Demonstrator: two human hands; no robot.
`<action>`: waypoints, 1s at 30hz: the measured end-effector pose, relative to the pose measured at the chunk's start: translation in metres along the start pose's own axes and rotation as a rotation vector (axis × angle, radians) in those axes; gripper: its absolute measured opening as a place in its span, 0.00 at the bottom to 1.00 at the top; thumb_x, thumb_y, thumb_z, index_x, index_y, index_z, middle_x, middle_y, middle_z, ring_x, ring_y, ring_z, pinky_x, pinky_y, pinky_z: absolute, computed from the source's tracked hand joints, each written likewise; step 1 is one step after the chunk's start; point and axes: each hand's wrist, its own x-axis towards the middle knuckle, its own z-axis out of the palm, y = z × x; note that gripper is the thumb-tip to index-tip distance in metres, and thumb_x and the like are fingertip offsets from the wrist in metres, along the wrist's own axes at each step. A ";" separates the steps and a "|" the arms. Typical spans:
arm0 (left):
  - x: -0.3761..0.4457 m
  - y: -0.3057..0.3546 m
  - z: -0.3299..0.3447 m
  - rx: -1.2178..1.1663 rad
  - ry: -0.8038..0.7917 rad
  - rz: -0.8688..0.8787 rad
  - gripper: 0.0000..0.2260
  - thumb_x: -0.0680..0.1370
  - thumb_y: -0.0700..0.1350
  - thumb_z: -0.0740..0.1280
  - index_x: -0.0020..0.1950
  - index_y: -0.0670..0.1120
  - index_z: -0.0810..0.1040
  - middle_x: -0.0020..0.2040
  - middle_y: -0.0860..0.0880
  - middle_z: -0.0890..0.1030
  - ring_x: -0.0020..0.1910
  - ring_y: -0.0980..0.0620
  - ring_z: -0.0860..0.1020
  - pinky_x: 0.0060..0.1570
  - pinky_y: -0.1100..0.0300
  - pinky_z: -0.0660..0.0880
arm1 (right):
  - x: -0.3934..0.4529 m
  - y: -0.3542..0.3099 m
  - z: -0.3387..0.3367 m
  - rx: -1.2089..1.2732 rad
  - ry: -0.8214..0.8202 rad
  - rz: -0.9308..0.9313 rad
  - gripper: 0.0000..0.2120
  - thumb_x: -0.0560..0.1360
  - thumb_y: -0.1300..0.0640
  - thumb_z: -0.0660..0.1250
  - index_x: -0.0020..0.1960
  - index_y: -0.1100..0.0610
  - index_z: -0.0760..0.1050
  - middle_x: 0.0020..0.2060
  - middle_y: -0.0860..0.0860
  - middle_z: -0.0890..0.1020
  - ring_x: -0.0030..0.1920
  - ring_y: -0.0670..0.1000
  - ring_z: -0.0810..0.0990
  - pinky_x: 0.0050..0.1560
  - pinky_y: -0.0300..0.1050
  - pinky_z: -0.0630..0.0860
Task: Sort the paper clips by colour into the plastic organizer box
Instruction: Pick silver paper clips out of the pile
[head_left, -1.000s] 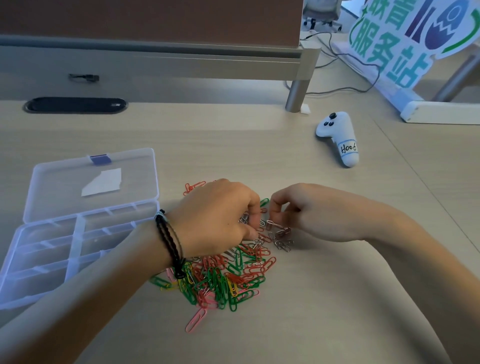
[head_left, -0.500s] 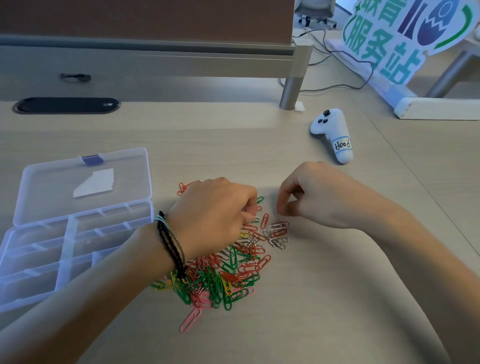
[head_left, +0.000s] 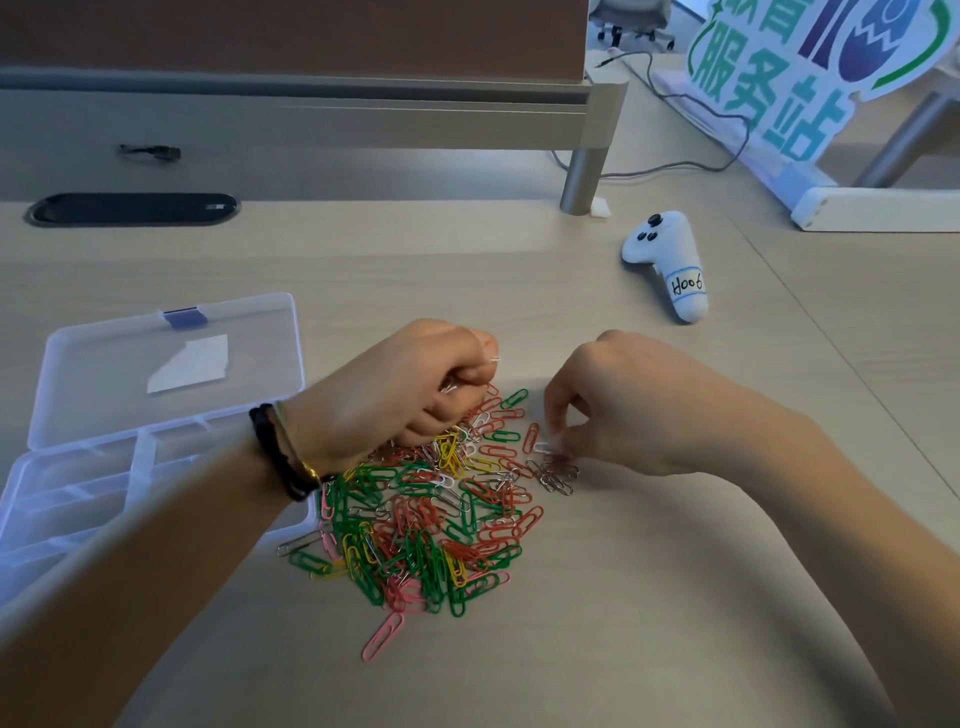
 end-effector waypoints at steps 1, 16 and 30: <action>-0.001 0.000 -0.002 -0.111 -0.051 0.000 0.14 0.81 0.45 0.55 0.36 0.46 0.61 0.27 0.49 0.57 0.22 0.54 0.51 0.22 0.66 0.48 | 0.001 0.002 -0.001 0.044 -0.016 -0.002 0.03 0.72 0.49 0.71 0.40 0.47 0.81 0.30 0.45 0.74 0.36 0.45 0.72 0.34 0.41 0.67; -0.003 0.000 -0.018 -0.620 -0.370 0.070 0.15 0.80 0.46 0.49 0.36 0.44 0.63 0.28 0.48 0.58 0.23 0.54 0.49 0.20 0.61 0.46 | 0.013 0.007 0.016 1.981 -0.441 -0.167 0.11 0.77 0.59 0.53 0.36 0.54 0.61 0.25 0.48 0.57 0.25 0.46 0.49 0.24 0.42 0.43; -0.015 -0.007 -0.024 0.124 0.083 0.030 0.23 0.79 0.53 0.66 0.30 0.43 0.66 0.25 0.49 0.63 0.22 0.54 0.57 0.23 0.62 0.55 | 0.024 -0.006 0.034 2.187 -0.318 0.100 0.15 0.75 0.55 0.55 0.31 0.55 0.60 0.23 0.49 0.62 0.23 0.46 0.50 0.24 0.41 0.43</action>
